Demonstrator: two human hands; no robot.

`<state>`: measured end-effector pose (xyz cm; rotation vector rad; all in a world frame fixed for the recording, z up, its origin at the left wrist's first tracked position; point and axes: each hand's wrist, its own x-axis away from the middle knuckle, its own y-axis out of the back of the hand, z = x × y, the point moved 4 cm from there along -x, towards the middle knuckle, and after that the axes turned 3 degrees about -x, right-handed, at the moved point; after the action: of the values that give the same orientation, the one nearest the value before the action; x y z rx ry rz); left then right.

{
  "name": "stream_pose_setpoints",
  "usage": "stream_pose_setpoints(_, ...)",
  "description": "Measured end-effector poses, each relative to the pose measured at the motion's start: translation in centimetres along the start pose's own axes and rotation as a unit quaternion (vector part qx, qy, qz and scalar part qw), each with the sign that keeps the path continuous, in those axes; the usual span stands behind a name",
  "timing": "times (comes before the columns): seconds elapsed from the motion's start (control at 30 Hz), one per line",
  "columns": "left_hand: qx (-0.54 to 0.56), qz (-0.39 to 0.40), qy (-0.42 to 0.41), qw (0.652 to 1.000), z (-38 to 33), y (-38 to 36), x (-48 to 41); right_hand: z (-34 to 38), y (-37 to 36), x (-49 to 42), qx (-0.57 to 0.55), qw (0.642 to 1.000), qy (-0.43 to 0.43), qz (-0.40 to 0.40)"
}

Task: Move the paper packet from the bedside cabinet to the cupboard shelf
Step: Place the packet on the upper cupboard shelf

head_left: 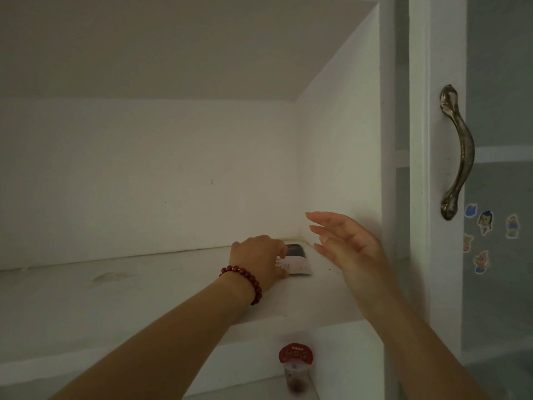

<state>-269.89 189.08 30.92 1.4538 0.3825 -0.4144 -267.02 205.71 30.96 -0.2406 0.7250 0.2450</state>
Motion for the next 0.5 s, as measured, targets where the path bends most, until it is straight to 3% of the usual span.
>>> stream_pose_setpoints(0.5,-0.057,-0.016,0.002,0.998,-2.8,-0.4,-2.1,0.7,0.8,0.8,-0.013,1.0,0.018,0.007)
